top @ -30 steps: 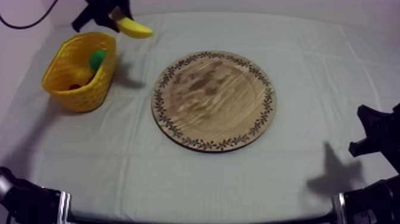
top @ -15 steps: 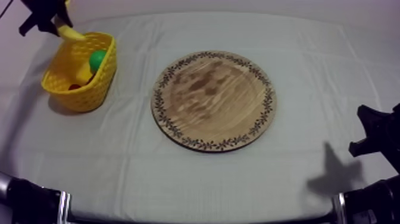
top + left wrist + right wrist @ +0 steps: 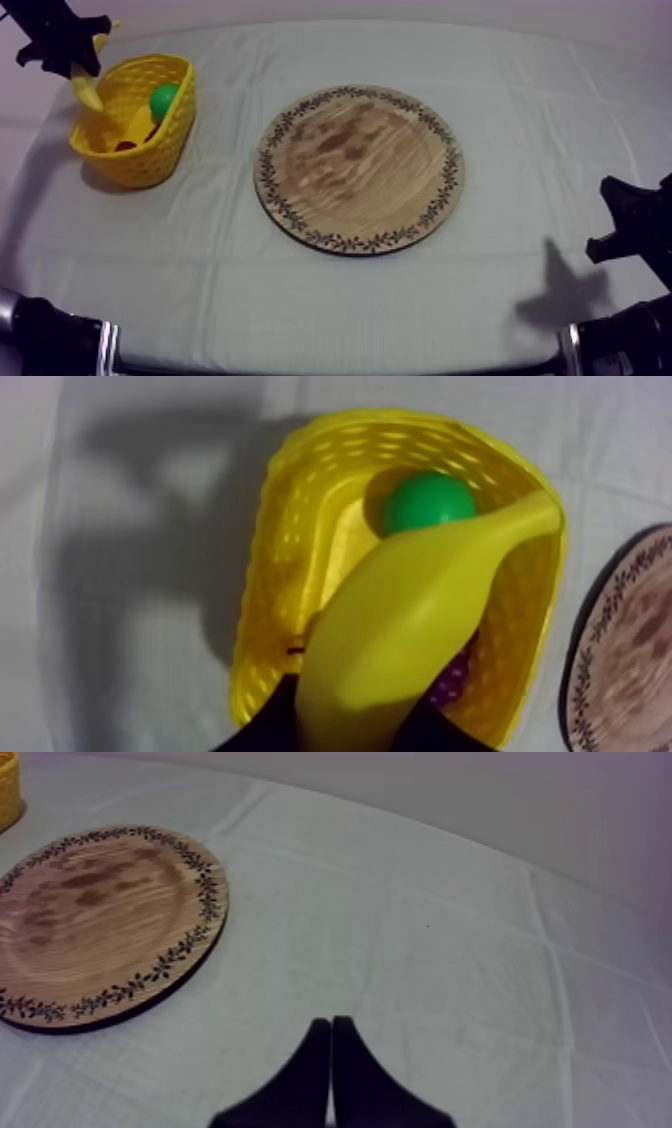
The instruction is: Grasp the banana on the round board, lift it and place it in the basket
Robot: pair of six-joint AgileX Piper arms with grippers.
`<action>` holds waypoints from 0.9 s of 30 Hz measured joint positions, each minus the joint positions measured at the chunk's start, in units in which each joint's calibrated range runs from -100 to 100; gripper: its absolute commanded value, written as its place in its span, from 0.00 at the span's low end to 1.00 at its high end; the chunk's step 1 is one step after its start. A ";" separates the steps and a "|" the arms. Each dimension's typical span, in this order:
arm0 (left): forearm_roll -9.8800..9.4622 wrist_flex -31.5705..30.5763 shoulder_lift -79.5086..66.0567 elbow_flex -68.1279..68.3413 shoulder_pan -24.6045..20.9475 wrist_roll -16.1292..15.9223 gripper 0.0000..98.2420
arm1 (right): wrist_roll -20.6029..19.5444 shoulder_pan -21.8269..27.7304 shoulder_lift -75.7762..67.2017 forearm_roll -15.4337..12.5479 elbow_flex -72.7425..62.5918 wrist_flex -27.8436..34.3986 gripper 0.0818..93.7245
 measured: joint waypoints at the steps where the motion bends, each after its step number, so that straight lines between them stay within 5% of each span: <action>1: 0.00 -0.08 -0.07 0.22 0.19 -0.42 0.17 | 0.00 0.00 0.00 0.00 0.00 0.00 0.00; 6: -0.17 -0.76 -0.13 2.17 1.12 -1.02 0.25 | 0.00 0.00 0.00 0.00 0.00 0.00 0.00; 17: -0.12 -2.82 0.96 4.35 1.70 -0.57 0.78 | 0.00 0.00 0.00 0.00 0.00 0.12 0.00; 27: -0.09 -4.41 1.77 5.36 2.02 -0.50 0.88 | 0.00 0.00 0.00 0.00 0.00 0.04 0.00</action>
